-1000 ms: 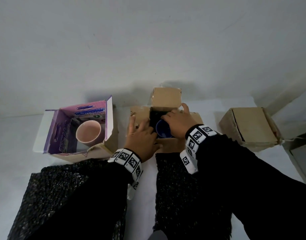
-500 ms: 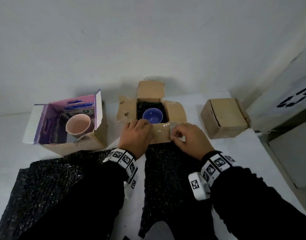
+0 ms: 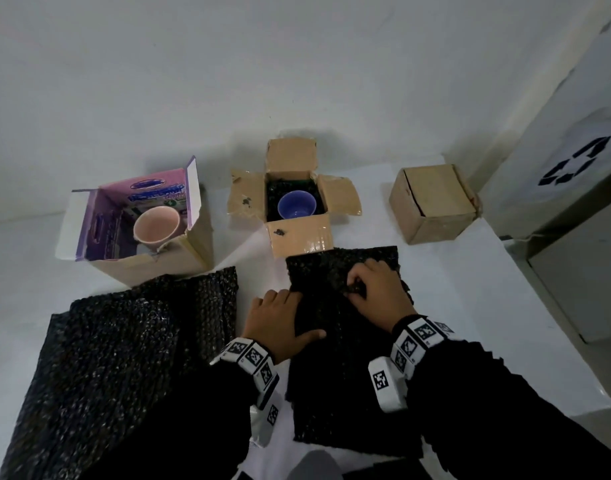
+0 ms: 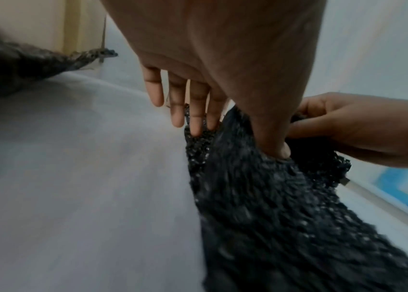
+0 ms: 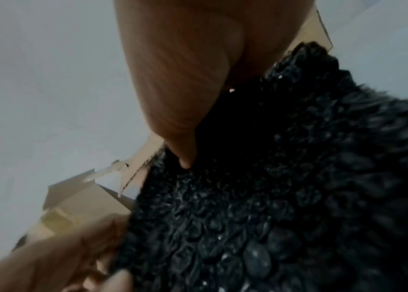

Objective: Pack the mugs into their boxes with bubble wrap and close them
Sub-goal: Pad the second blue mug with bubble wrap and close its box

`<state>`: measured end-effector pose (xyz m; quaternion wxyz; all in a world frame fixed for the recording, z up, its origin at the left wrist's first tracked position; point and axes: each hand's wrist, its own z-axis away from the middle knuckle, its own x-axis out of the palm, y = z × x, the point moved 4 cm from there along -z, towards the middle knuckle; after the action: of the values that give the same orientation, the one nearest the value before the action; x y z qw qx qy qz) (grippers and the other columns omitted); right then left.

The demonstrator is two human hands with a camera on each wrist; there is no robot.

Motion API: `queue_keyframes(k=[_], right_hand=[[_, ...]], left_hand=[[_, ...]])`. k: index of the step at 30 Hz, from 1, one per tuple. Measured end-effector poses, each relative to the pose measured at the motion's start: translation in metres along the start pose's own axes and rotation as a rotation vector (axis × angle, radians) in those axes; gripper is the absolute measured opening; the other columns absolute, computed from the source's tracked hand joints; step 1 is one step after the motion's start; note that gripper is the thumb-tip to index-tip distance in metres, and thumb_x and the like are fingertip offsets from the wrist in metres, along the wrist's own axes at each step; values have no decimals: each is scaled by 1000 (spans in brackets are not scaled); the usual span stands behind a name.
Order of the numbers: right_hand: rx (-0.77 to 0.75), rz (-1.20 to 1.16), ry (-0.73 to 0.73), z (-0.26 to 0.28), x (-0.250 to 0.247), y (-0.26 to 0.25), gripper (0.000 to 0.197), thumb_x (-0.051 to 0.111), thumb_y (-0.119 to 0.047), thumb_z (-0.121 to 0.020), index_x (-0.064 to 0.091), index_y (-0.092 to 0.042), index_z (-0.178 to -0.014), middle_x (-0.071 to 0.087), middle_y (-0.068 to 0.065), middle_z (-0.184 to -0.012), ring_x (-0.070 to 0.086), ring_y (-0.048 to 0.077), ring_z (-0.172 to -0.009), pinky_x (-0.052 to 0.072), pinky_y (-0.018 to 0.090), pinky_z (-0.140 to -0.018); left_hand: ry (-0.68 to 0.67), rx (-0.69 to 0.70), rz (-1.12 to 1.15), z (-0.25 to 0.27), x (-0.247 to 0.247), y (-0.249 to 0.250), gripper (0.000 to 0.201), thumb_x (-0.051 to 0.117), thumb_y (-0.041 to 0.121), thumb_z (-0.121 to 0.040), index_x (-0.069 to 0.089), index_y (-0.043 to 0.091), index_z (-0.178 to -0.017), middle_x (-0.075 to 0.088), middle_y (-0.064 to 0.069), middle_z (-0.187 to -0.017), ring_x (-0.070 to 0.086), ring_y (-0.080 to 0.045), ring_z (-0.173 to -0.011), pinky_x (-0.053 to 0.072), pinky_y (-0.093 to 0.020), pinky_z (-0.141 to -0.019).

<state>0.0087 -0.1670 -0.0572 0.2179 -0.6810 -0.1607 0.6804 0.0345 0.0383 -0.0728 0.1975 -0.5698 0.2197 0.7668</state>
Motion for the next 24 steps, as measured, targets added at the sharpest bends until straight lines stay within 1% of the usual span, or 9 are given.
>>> queue_keyframes(k=[3,5,8,10,13,15,18,20,24], right_hand=[[24,-325,33,-2,-13,-8,22,67,-24,-86,46,-20,-83,50,0,-84,51,18,-75,42,34,-69],[49,-445,82,-7,-26,-15,20,63,-16,-88,44,-19,-87,55,2,-81,54,18,-71,44,37,-69],[4,-582,141,-16,-47,-24,53,49,8,-81,45,-26,-121,59,-2,-111,60,14,-96,47,29,-88],[-72,-523,129,-24,-57,-30,76,43,16,-74,49,-31,-133,53,0,-116,53,11,-109,40,22,-101],[-180,-314,82,-32,-65,-37,52,48,11,-66,70,-29,-92,44,-2,-95,50,19,-94,47,40,-90],[-185,-226,38,-32,-72,-43,31,52,-7,-63,59,-33,-78,42,-3,-90,49,18,-83,49,43,-75],[-180,-182,-72,-34,-87,-55,27,66,-46,-63,46,-38,-78,42,-9,-88,50,12,-76,46,37,-69],[-200,-71,-140,-37,-93,-62,47,77,-61,-58,41,-39,-80,48,-15,-85,50,6,-76,38,25,-61],[-222,175,-100,-45,-97,-77,40,70,-30,-81,50,-33,-115,64,-4,-98,61,22,-92,34,27,-64]], left_hand=[[18,-46,247,1,-8,4,93,44,85,-70,36,24,-139,51,2,-130,45,-21,-119,35,-38,-101],[19,-66,426,-3,-16,8,71,59,65,-81,46,20,-134,59,-3,-121,54,-24,-112,41,-35,-94],[20,-45,627,-8,-29,10,23,55,28,-96,59,9,-109,65,-10,-97,61,-30,-93,36,-26,-67],[44,-16,674,-11,-40,7,15,50,13,-98,56,5,-108,64,-14,-91,60,-35,-86,33,-28,-62],[86,29,645,-19,-62,1,19,48,-1,-90,51,4,-108,63,-20,-94,60,-36,-87,37,-32,-65],[116,82,589,-20,-84,-2,19,56,15,-89,47,11,-105,62,-14,-89,61,-35,-85,41,-35,-66],[106,118,280,-19,-113,-13,68,64,74,-64,46,23,-106,61,4,-90,59,-19,-81,46,-34,-67],[89,118,9,-22,-125,-18,58,67,64,-70,52,25,-110,63,2,-98,60,-21,-89,47,-33,-73],[183,168,-27,-26,-143,-26,20,55,28,-88,61,22,-106,59,-2,-103,59,-25,-93,45,-33,-70]])
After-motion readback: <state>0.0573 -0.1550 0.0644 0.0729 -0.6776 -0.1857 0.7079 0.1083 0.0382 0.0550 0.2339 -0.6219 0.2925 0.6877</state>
